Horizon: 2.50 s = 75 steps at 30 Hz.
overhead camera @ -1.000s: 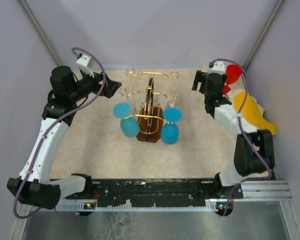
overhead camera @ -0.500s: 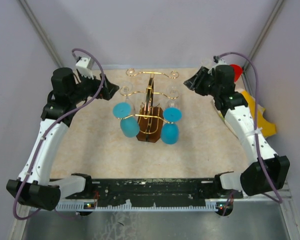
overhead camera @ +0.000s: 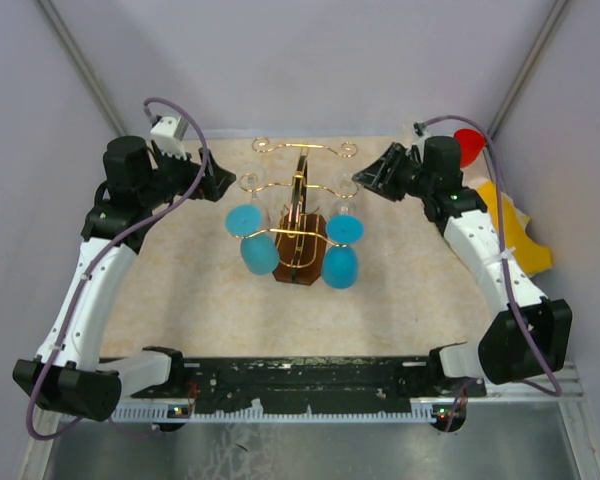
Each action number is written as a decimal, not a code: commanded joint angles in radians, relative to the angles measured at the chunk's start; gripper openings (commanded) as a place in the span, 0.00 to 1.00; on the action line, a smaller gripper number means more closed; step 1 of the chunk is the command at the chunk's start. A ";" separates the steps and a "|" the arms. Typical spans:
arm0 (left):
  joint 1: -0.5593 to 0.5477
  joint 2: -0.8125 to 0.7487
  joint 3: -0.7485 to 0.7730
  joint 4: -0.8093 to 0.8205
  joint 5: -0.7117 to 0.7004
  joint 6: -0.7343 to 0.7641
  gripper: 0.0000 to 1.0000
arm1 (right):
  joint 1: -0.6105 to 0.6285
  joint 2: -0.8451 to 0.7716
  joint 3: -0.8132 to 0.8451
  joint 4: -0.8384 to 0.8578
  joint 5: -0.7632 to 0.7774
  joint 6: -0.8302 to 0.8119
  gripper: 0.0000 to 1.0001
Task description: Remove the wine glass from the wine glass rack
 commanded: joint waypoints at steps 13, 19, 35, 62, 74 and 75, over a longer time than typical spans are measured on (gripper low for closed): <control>0.006 -0.025 0.021 0.001 -0.017 -0.012 0.97 | 0.003 -0.073 -0.020 0.104 -0.120 0.041 0.04; 0.006 -0.025 0.021 -0.004 -0.021 -0.010 0.97 | 0.004 -0.071 -0.018 0.127 -0.147 0.054 0.00; 0.006 -0.017 0.026 -0.011 -0.011 -0.018 0.96 | -0.038 -0.176 -0.050 0.096 -0.239 0.137 0.00; 0.009 -0.013 0.074 -0.021 -0.052 -0.008 0.97 | 0.007 0.067 0.133 0.304 -0.225 0.198 0.00; 0.015 0.000 0.127 -0.041 -0.038 -0.032 0.98 | -0.069 0.097 0.484 -0.002 -0.214 -0.018 0.00; 0.015 0.004 0.136 -0.043 -0.028 -0.042 0.98 | -0.069 0.093 0.504 -0.023 -0.231 -0.022 0.00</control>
